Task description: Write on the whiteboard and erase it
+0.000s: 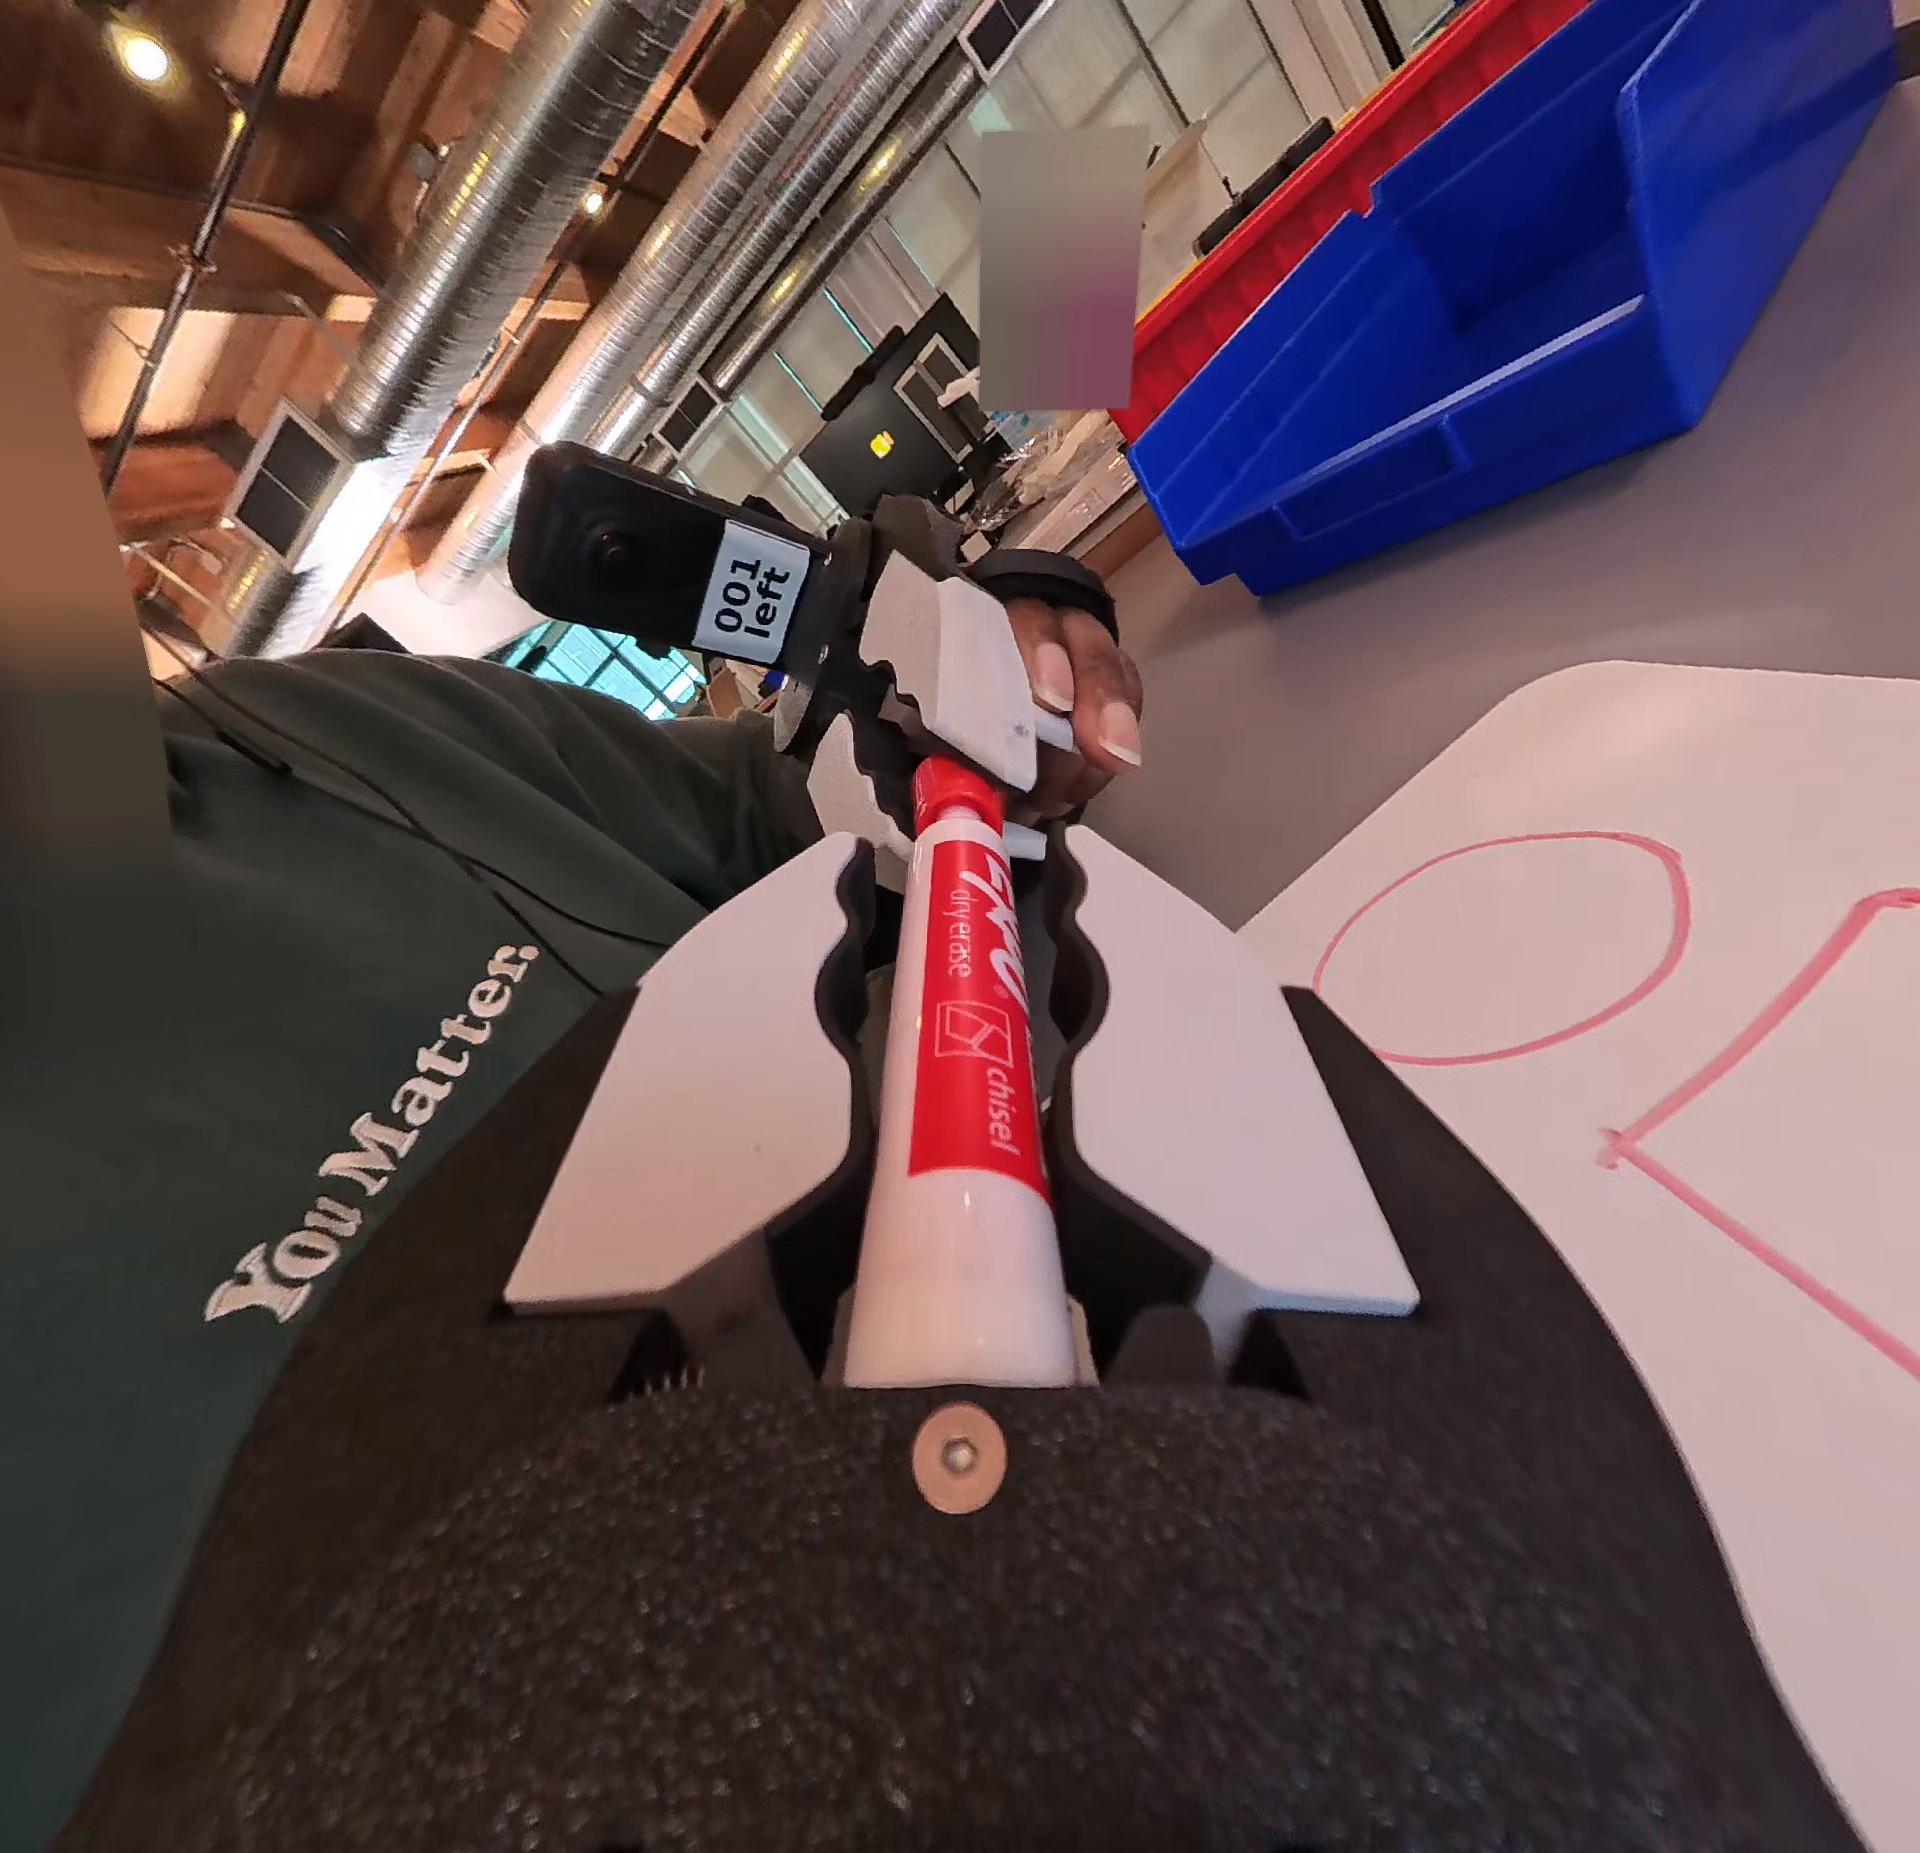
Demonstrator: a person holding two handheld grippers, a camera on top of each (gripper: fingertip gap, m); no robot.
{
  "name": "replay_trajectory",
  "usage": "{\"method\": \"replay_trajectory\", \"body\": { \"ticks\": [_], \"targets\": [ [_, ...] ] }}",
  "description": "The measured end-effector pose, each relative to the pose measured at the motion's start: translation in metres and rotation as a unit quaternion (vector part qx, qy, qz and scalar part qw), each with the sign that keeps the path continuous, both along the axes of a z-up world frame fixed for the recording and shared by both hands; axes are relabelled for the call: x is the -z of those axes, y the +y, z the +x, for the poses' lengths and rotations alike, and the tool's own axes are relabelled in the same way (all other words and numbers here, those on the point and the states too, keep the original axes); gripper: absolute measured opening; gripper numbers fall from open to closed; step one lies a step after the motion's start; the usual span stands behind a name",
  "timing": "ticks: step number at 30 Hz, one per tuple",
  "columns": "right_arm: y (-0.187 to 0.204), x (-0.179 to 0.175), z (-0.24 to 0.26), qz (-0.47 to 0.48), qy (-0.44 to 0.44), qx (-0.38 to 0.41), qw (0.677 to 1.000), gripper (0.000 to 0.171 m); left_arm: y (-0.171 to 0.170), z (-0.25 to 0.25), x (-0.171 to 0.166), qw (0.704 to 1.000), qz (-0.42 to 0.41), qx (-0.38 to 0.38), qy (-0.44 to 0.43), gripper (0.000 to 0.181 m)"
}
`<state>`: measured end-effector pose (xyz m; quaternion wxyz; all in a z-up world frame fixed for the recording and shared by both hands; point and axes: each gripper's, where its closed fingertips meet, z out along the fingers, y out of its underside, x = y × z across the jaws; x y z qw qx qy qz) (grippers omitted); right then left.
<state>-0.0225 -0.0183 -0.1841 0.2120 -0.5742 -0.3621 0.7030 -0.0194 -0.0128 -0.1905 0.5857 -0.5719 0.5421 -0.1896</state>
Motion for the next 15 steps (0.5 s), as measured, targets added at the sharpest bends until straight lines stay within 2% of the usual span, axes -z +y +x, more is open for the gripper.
{"method": "replay_trajectory", "body": {
  "ticks": [5, 10, 15],
  "targets": [
    [0.001, 0.006, -0.001, 0.007, -0.015, 0.01, 1.0, 0.032, 0.002, -0.001, 0.007, 1.0, 0.012, -0.006, 0.021, 0.018],
    [-0.006, 0.016, -0.003, -0.003, -0.042, -0.014, 0.999, 0.032, -0.004, 0.002, 0.017, 0.999, 0.015, 0.018, 0.045, 0.018],
    [-0.001, 0.014, -0.004, -0.003, -0.035, 0.001, 0.999, 0.033, 0.001, 0.002, 0.016, 0.999, 0.014, 0.012, 0.038, 0.018]
  ]
}}
